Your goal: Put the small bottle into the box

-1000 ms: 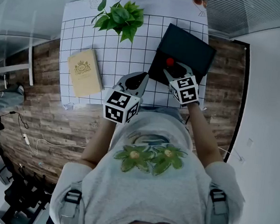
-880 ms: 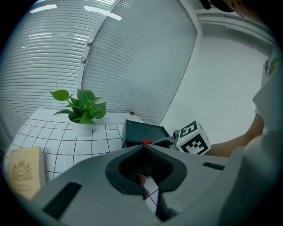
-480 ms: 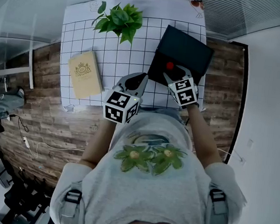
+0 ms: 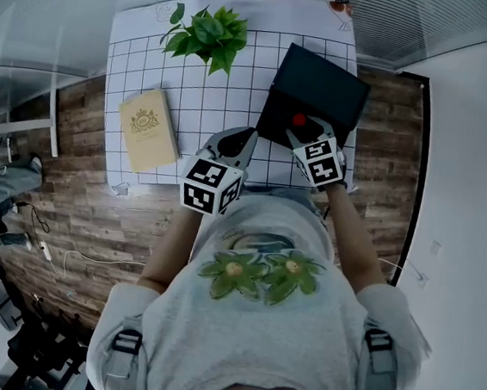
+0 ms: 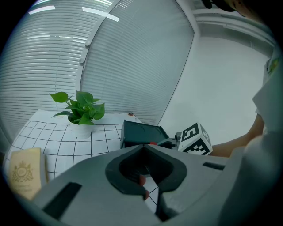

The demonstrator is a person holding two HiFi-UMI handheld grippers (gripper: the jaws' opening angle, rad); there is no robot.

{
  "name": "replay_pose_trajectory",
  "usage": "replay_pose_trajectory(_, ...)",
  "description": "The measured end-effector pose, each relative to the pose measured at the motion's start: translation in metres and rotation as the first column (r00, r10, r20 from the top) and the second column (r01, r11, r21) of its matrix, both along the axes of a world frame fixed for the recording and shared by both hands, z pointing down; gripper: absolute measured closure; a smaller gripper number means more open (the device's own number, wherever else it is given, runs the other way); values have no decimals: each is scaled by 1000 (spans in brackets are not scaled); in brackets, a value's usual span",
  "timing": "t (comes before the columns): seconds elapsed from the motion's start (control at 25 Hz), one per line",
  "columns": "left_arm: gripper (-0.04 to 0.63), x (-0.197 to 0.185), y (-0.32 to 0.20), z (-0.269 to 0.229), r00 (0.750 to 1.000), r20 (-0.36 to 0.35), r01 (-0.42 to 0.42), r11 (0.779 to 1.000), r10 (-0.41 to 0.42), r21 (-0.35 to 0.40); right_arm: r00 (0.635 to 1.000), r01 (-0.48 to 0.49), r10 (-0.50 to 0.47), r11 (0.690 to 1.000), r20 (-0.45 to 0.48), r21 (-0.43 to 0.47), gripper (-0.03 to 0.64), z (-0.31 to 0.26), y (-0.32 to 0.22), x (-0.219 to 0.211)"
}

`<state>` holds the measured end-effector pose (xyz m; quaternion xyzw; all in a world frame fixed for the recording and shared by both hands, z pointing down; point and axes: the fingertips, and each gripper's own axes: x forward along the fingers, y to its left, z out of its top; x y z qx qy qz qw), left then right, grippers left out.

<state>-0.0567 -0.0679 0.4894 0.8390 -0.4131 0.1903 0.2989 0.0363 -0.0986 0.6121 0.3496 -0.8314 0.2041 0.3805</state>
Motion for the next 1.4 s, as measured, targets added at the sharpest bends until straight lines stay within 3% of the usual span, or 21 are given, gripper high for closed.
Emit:
replay_pose_trajectory(0.92,588,1,-1,1,1000,-7,-21,1000,21,-2,1000,-26,26,1000,-16,6,417,-9,4,1)
replay_pose_trajectory(1.08,588,1,-5,-2,1000,-8,-23,1000,23,7,999,-42,42,999,22,20,417,-25,5,3)
replay_pose_trajectory(1.4,588,8,-3,-7,999,-9,-34,999,34,21,975,-137,142,990,172,-37,417,-57,16,9)
